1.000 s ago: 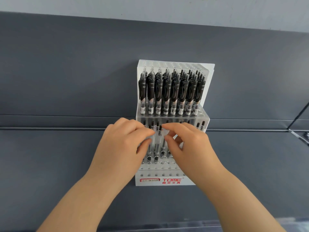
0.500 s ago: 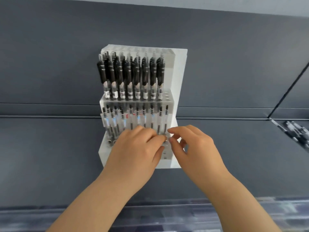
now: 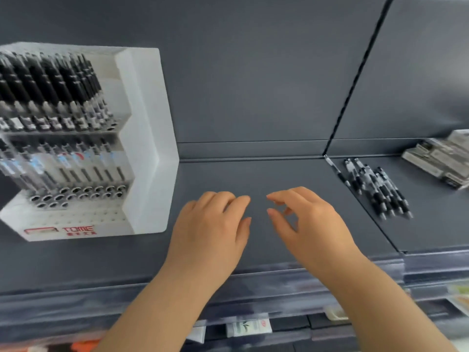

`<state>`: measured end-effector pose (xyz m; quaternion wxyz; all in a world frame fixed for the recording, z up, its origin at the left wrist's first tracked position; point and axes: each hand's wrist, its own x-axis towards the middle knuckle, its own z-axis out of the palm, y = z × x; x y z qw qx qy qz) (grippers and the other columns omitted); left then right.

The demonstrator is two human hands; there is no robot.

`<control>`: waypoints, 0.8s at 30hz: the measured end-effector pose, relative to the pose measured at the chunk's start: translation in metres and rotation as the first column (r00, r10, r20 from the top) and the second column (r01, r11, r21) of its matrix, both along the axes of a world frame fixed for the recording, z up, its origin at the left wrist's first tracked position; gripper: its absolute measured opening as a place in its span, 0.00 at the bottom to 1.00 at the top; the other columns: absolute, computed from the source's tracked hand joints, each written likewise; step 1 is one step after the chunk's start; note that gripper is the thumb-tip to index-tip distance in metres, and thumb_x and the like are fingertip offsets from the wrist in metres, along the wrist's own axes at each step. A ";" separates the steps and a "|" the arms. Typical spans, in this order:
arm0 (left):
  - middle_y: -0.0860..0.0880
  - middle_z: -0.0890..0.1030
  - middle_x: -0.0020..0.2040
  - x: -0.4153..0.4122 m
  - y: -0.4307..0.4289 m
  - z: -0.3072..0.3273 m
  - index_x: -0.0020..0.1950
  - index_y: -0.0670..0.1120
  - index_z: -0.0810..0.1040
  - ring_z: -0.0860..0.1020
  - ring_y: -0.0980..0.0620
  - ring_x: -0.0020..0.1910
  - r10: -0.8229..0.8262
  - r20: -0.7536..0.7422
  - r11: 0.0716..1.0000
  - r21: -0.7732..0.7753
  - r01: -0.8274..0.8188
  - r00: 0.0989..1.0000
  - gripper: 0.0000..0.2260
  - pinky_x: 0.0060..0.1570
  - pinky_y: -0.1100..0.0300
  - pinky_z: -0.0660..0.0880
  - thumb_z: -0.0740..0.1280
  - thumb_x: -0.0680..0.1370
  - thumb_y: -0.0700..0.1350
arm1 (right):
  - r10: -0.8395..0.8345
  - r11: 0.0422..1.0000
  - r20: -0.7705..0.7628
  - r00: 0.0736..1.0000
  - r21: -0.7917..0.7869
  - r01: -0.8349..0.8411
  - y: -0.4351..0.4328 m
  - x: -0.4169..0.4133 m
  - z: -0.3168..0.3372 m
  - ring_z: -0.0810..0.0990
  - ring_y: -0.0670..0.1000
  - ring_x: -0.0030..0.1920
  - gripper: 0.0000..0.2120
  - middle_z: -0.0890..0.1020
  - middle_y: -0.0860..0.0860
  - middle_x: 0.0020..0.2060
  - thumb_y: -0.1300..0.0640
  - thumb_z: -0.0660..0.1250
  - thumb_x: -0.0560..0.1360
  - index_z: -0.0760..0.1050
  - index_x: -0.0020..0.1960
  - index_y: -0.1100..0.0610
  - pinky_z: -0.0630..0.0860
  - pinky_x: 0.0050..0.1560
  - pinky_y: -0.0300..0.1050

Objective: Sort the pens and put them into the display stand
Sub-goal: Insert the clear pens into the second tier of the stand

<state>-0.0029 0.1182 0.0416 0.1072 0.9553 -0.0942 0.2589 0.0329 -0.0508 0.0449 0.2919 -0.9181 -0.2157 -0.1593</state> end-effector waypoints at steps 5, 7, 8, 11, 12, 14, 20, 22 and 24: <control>0.51 0.82 0.46 0.000 -0.042 -0.007 0.55 0.46 0.81 0.80 0.47 0.44 0.019 -0.036 1.000 -0.007 -0.019 0.999 0.15 0.38 0.53 0.76 0.63 0.73 0.49 | -0.014 1.000 -0.076 0.997 -0.012 0.013 -0.050 0.001 -0.005 0.77 0.42 0.45 0.13 0.76 0.40 0.50 0.51 0.64 0.76 0.77 0.59 0.50 0.75 0.44 0.40; 0.51 0.82 0.46 0.005 -0.052 -0.007 0.54 0.46 0.81 0.80 0.47 0.44 0.029 -0.037 1.000 -0.003 -0.029 0.999 0.14 0.39 0.54 0.75 0.64 0.72 0.49 | -0.029 1.000 -0.101 0.994 -0.001 0.029 -0.065 0.001 -0.007 0.76 0.42 0.44 0.13 0.74 0.38 0.49 0.51 0.64 0.76 0.77 0.59 0.50 0.76 0.45 0.41; 0.51 0.82 0.46 0.007 -0.056 -0.007 0.54 0.46 0.81 0.80 0.47 0.44 0.027 -0.036 1.000 0.000 -0.027 0.999 0.14 0.39 0.53 0.76 0.64 0.72 0.49 | -0.041 0.999 -0.102 0.994 0.007 0.042 -0.071 0.002 -0.008 0.76 0.42 0.42 0.13 0.74 0.38 0.48 0.52 0.65 0.76 0.77 0.59 0.51 0.77 0.44 0.42; 0.51 0.82 0.46 0.013 -0.065 -0.007 0.55 0.46 0.81 0.80 0.47 0.45 -0.002 -0.054 1.000 0.004 0.002 0.999 0.14 0.39 0.53 0.76 0.65 0.72 0.49 | -0.094 0.994 -0.118 0.989 0.041 0.100 -0.085 0.006 -0.011 0.75 0.39 0.39 0.12 0.73 0.37 0.46 0.53 0.65 0.76 0.77 0.58 0.50 0.76 0.42 0.41; 0.51 0.82 0.46 0.014 -0.065 -0.007 0.55 0.47 0.81 0.80 0.48 0.45 -0.010 -0.061 1.000 0.008 0.010 0.998 0.14 0.39 0.53 0.76 0.65 0.72 0.49 | -0.112 0.991 -0.126 0.986 0.053 0.119 -0.087 0.008 -0.012 0.75 0.39 0.39 0.12 0.74 0.38 0.46 0.53 0.65 0.76 0.77 0.58 0.50 0.75 0.42 0.40; 0.51 0.82 0.46 0.018 -0.062 -0.008 0.55 0.47 0.81 0.80 0.48 0.45 -0.013 -0.076 1.000 0.011 0.014 0.997 0.14 0.40 0.54 0.76 0.65 0.72 0.48 | -0.144 0.986 -0.145 0.979 0.065 0.155 -0.089 0.010 -0.014 0.75 0.40 0.39 0.12 0.75 0.39 0.47 0.53 0.65 0.76 0.77 0.58 0.50 0.75 0.43 0.40; 0.50 0.82 0.46 0.038 -0.053 -0.011 0.55 0.46 0.81 0.81 0.46 0.45 -0.022 -0.129 1.000 -0.001 0.022 0.991 0.13 0.40 0.53 0.77 0.73 0.71 0.45 | -0.204 0.974 -0.195 0.959 0.053 0.218 -0.086 0.019 -0.013 0.76 0.42 0.37 0.11 0.75 0.40 0.45 0.53 0.66 0.75 0.78 0.58 0.50 0.76 0.42 0.41; 0.50 0.82 0.46 0.047 -0.053 -0.013 0.56 0.46 0.81 0.81 0.47 0.45 -0.051 -0.136 0.999 -0.004 0.050 0.989 0.13 0.40 0.53 0.77 0.71 0.72 0.45 | -0.234 0.966 -0.201 0.951 0.062 0.250 -0.089 0.024 -0.015 0.77 0.42 0.40 0.11 0.76 0.40 0.46 0.54 0.66 0.75 0.78 0.57 0.50 0.76 0.42 0.42; 0.50 0.82 0.46 0.054 -0.055 -0.017 0.56 0.46 0.81 0.81 0.46 0.44 -0.072 -0.162 0.997 -0.007 0.072 0.984 0.14 0.40 0.53 0.77 0.72 0.71 0.45 | -0.259 0.957 -0.212 0.942 0.075 0.280 -0.093 0.030 -0.019 0.76 0.41 0.43 0.11 0.76 0.40 0.46 0.54 0.66 0.75 0.78 0.57 0.51 0.75 0.43 0.41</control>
